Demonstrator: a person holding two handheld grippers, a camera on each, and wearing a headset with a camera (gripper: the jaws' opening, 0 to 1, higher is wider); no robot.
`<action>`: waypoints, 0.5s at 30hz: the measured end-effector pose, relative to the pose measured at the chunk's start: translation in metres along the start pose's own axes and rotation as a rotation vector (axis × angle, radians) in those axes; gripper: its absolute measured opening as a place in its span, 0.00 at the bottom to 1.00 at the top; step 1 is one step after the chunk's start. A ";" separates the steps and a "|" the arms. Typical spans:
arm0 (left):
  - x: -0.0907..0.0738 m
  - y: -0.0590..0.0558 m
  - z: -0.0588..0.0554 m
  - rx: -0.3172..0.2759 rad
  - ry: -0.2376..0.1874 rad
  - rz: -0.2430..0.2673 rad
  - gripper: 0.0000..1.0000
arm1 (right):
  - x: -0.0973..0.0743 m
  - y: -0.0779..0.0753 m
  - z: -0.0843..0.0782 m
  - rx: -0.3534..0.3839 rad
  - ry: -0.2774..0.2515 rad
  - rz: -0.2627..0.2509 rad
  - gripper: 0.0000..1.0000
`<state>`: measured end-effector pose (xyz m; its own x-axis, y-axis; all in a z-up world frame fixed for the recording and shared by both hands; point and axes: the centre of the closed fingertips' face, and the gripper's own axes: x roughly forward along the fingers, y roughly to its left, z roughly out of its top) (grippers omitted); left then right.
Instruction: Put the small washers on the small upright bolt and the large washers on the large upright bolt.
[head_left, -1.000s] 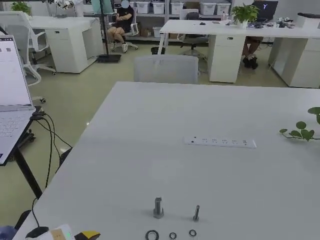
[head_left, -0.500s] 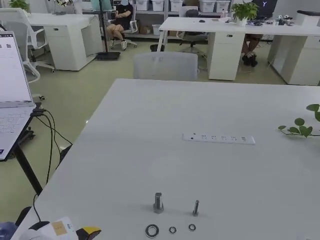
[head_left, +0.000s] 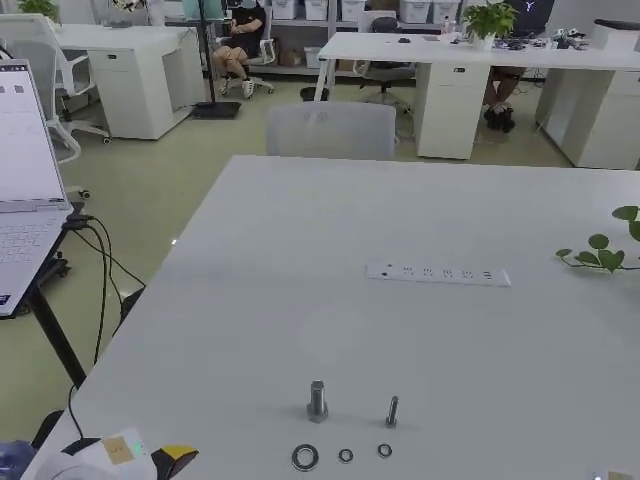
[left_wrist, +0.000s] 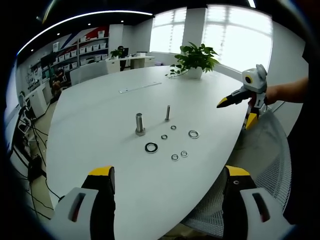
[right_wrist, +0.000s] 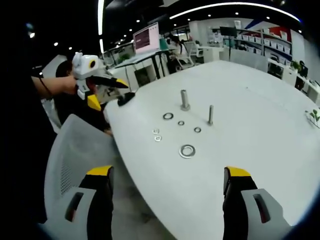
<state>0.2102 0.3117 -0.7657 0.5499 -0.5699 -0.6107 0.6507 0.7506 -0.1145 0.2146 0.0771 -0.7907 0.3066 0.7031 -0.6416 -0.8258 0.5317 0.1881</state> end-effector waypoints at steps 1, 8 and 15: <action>0.000 0.000 -0.002 -0.001 0.009 0.001 0.89 | 0.000 0.000 0.000 0.000 0.001 0.001 0.92; -0.001 -0.002 0.000 0.027 0.003 0.006 0.88 | 0.000 0.000 -0.001 -0.003 -0.002 0.010 0.92; 0.000 -0.008 -0.005 0.030 0.028 -0.001 0.88 | -0.001 0.000 0.004 -0.029 -0.008 0.026 0.92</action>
<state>0.2026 0.3072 -0.7691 0.5349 -0.5608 -0.6320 0.6669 0.7395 -0.0918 0.2159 0.0783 -0.7874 0.2887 0.7204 -0.6307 -0.8466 0.4997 0.1832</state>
